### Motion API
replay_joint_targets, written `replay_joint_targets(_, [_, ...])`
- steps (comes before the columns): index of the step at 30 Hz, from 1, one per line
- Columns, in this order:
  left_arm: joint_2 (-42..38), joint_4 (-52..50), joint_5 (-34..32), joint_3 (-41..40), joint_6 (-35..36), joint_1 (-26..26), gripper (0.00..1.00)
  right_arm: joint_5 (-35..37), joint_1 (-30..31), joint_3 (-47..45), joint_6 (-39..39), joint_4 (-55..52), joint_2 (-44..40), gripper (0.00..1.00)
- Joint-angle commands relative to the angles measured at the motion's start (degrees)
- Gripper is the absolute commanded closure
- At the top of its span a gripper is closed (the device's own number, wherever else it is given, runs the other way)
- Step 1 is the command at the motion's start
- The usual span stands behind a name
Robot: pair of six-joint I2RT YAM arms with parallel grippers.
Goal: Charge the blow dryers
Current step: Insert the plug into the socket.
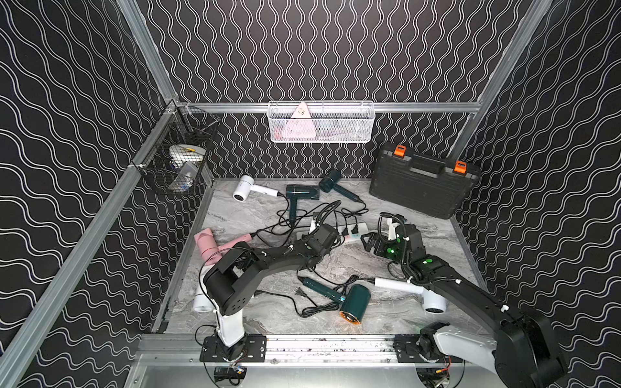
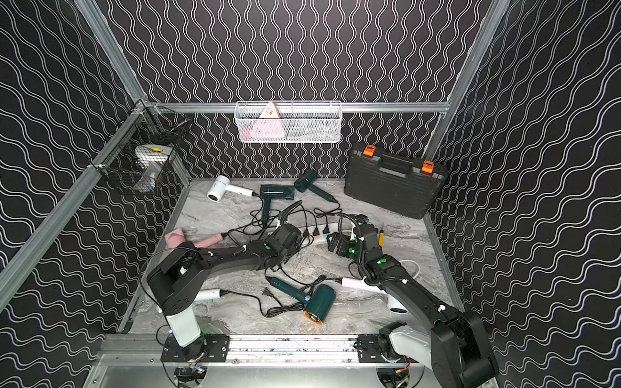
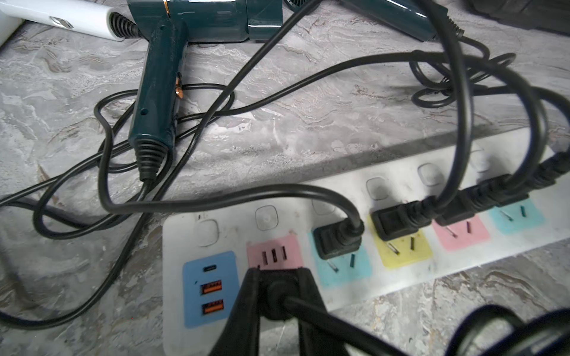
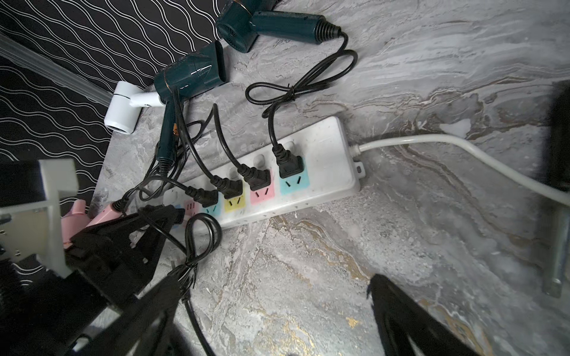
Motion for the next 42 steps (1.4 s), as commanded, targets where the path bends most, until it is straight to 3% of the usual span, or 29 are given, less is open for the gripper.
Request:
replay_joint_targets(1, [0.7, 2.6, -1.0, 0.8, 1.0, 0.2, 1.00, -0.2, 0.1, 0.4, 0.9, 1.7, 0.7, 0.00])
replay_joint_targets(17, [3.3, 3.7, 2.0, 1.5, 1.3, 2.6, 1.00, 0.2, 0.0, 0.7, 0.9, 1.6, 1.7, 0.00])
replay_joint_targets(42, [3.1, 5.1, 6.4, -4.1, 3.4, 2.6, 1.00, 0.3, -0.3, -0.1, 1.1, 2.5, 1.3, 0.00])
